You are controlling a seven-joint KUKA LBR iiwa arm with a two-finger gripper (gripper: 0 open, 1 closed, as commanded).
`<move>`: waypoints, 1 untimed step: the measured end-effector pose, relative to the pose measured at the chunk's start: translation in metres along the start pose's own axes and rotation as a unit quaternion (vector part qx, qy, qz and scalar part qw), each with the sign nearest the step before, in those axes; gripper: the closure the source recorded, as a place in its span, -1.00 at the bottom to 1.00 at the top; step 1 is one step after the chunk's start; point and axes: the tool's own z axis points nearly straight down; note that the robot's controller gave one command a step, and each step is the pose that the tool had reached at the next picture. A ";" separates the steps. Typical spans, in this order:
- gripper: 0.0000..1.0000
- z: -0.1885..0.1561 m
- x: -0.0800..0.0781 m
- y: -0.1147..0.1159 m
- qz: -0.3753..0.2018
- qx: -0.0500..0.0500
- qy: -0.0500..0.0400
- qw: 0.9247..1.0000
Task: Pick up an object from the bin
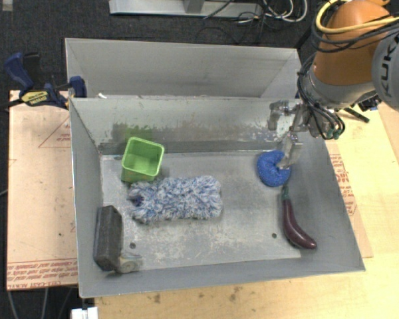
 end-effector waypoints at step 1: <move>-1.00 0.039 0.007 0.021 -0.031 0.001 -0.003 1.000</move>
Offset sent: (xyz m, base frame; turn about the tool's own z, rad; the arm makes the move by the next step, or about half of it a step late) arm -0.0197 0.0749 -0.1074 -0.1800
